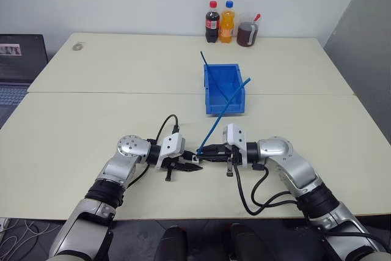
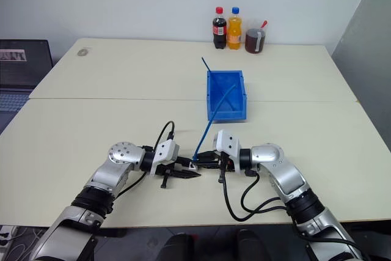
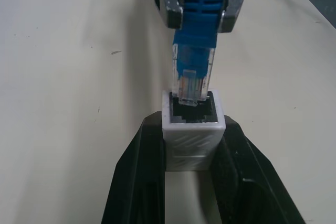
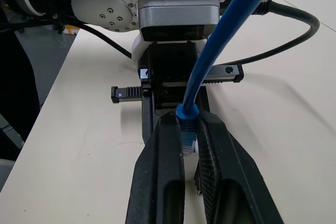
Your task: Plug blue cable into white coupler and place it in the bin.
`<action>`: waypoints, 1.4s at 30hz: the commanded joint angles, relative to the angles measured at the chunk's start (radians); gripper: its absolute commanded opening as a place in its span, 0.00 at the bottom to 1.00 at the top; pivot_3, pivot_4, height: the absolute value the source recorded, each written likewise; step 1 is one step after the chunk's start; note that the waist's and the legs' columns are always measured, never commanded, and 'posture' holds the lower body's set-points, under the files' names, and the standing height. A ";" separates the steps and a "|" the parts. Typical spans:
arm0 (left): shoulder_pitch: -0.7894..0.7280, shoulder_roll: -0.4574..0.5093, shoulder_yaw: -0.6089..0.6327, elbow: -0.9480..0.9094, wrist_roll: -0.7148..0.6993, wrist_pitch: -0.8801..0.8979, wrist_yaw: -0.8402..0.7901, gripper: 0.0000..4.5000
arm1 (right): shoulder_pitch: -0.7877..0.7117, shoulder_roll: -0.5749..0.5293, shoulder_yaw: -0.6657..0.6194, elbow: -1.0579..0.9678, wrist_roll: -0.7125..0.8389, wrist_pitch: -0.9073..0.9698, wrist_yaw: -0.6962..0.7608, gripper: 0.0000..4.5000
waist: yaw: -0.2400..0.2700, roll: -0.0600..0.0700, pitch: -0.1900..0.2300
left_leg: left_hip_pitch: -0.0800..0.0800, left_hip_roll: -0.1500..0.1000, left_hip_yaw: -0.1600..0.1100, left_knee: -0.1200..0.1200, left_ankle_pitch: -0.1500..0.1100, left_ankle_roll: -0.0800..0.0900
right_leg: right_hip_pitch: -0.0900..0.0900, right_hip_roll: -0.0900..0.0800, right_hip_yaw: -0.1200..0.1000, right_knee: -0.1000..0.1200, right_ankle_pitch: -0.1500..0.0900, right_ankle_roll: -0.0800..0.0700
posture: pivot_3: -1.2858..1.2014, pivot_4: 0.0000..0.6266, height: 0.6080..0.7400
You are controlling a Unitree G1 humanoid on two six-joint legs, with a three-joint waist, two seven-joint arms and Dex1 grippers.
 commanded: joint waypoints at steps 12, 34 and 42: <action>0.065 0.011 0.008 -0.090 0.004 0.021 0.024 0.18 | 0.017 0.008 0.056 0.040 -0.097 -0.096 0.065 0.02 | -0.001 0.000 -0.001 | 0.000 0.000 0.000 0.000 0.000 0.000 | 0.000 0.000 0.000 0.000 0.000 0.000 | 0.52 0.24 1.00; 0.070 0.019 0.023 -0.103 0.005 0.029 0.055 0.18 | -0.191 0.097 0.044 0.367 -0.118 -0.184 0.249 0.02 | -0.005 0.001 -0.001 | 0.013 0.000 0.006 0.000 0.000 0.000 | 0.004 0.000 0.005 0.013 -0.003 0.002 | 0.52 0.24 1.00; 0.074 0.022 0.031 -0.108 0.005 0.033 0.061 0.18 | -0.181 0.105 0.028 0.379 -0.133 -0.198 0.260 0.02 | -0.005 0.001 -0.001 | 0.014 0.000 0.007 -0.001 0.000 0.000 | 0.004 0.000 0.006 0.013 -0.003 0.002 | 0.52 0.24 1.00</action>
